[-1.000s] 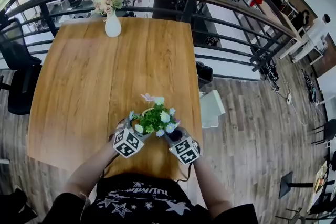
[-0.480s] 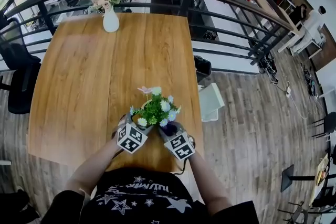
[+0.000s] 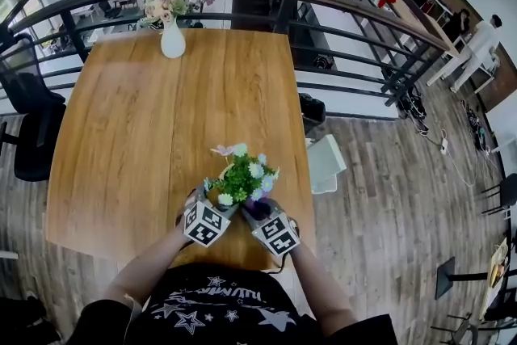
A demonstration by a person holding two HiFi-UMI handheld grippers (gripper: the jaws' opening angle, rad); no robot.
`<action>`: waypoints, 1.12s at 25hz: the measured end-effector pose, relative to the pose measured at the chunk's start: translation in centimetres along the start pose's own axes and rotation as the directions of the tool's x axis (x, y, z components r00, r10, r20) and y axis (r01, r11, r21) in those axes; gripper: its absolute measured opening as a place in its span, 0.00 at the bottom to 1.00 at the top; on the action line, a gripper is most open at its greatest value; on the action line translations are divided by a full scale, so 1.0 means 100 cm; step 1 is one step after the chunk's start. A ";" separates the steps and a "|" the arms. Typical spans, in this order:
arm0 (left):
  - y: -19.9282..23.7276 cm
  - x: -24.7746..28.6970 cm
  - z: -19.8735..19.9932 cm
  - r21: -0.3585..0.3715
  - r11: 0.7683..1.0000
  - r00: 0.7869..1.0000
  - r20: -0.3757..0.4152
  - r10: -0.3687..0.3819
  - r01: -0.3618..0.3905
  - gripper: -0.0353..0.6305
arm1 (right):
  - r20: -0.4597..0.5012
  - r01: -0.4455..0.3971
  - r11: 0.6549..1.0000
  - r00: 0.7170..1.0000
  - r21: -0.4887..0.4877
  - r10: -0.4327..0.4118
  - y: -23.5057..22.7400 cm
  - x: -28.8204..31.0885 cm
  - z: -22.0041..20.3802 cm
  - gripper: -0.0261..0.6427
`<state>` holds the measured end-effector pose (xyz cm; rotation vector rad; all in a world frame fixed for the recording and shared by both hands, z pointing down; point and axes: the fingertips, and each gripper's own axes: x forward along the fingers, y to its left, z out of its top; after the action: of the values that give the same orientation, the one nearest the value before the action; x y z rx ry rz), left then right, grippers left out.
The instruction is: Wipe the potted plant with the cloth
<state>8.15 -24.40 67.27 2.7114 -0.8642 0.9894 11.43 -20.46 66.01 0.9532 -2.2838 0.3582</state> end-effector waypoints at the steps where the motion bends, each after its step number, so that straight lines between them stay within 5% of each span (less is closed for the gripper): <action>1: -0.001 0.000 0.000 -0.003 1.000 1.000 -0.001 0.000 0.000 0.61 | 0.000 -0.004 1.000 1.000 -0.003 0.004 0.002 0.001 0.000 0.17; 15: -0.019 -0.004 -0.003 -0.017 0.998 0.998 0.022 -0.052 0.052 0.61 | -0.001 0.029 0.999 1.000 0.012 -0.029 -0.011 -0.005 -0.008 0.17; 28: -0.054 0.000 0.003 0.090 0.983 0.987 0.020 -0.162 0.160 0.61 | -0.056 0.104 0.992 0.993 -0.076 -0.108 -0.054 -0.011 -0.019 0.17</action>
<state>11.33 -19.98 67.48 2.8203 -0.6064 0.9812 16.71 -22.75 66.79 1.0088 -2.1669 0.2528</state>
